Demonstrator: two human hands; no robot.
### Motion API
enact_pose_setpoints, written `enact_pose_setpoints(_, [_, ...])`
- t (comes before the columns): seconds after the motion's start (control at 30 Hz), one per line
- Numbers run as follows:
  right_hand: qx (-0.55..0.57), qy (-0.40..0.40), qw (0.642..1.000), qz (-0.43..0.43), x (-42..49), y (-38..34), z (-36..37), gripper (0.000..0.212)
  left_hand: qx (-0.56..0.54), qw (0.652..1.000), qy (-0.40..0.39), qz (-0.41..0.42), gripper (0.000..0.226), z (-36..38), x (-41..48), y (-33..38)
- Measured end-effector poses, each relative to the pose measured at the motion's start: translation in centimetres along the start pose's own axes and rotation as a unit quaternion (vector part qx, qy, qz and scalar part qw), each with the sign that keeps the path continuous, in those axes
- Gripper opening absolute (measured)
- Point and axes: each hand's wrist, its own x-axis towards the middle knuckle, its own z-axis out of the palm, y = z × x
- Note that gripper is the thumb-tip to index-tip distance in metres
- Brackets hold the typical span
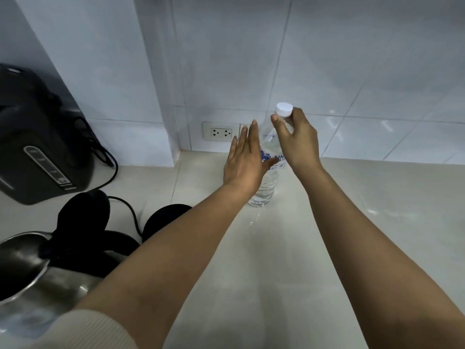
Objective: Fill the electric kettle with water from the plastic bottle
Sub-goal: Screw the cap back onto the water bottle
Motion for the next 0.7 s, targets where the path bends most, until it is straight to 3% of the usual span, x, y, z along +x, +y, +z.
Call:
enact_pose_setpoints(0.17, [-0.044, -0.035, 0.997, -0.062, -0.6, 1.1, 0.3, 0.050, 0.012, 1.000, -0.019, -0.006, 0.096, -0.2, 0.7, 0.0])
enact_pose_setpoints(0.37, [-0.144, -0.031, 0.987, -0.062, -1.7, 1.5, 0.1, 0.071, 0.011, 0.998, -0.054, -0.023, 0.093, -1.1, 0.4, 0.2])
enact_pose_setpoints(0.7, [-0.269, -0.064, 0.960, -0.038, -6.0, 1.2, -0.7, 0.064, 0.074, 0.993, -0.087, 0.017, 0.075, -2.8, -3.6, -1.5])
